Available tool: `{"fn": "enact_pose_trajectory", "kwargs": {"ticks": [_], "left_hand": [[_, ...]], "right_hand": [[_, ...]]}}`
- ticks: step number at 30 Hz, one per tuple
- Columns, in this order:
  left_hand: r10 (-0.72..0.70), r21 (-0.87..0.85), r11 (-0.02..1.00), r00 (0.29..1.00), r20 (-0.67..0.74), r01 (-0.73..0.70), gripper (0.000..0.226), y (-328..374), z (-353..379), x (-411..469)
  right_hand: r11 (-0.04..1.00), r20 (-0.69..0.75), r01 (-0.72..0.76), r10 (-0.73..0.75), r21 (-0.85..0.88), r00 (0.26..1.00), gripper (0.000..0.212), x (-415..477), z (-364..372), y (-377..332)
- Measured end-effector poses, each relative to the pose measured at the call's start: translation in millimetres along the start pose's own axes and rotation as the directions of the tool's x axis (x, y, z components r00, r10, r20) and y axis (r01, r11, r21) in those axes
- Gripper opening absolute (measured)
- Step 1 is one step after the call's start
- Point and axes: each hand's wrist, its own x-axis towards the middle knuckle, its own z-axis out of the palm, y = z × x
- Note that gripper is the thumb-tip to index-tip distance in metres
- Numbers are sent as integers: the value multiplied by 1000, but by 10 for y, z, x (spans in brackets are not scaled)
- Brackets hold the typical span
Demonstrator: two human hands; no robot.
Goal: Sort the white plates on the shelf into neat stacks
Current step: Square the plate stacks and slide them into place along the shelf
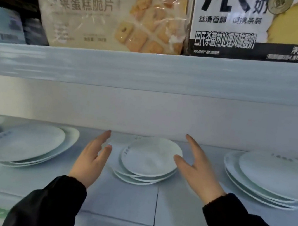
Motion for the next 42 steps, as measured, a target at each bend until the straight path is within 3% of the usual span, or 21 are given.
{"fn": "enact_pose_trajectory", "kwargs": {"ticks": [6,11,14,19,22,24,26,30,36,40,42], "left_hand": [[-176,-207,964,984,-34,165,63,-313,95,454],[-324,-289,896,942,92,337,50,-674,112,617],[-236,-217,936,952,194,276,39,-576,122,561],[-227,-151,953,947,226,265,46,-520,127,534],[-238,40,970,916,323,238,52,-535,208,538],[-221,60,975,911,347,214,51,-534,246,536],[-214,50,977,916,340,209,47,-566,248,565],[-158,109,986,905,394,125,61,-600,242,600],[-159,280,959,896,414,41,55,-541,251,558],[-141,282,958,936,323,47,31,-433,213,518],[-132,267,963,939,319,45,33,-427,213,503]], "right_hand": [[970,-56,-122,136,212,989,69,235,293,149],[954,-46,-239,251,182,967,64,252,316,297],[954,-26,-266,272,136,962,56,234,353,273],[960,-17,-270,272,75,962,45,187,412,201],[962,62,-250,258,-113,964,37,192,585,134],[951,111,-230,256,-204,960,37,216,703,125],[944,127,-249,280,-217,952,44,220,743,124],[920,88,-323,349,-220,933,65,217,739,123],[919,71,-340,359,-202,930,64,227,723,145],[917,64,-358,374,-176,925,48,234,714,184],[921,51,-348,361,-176,931,46,223,713,192]]}}
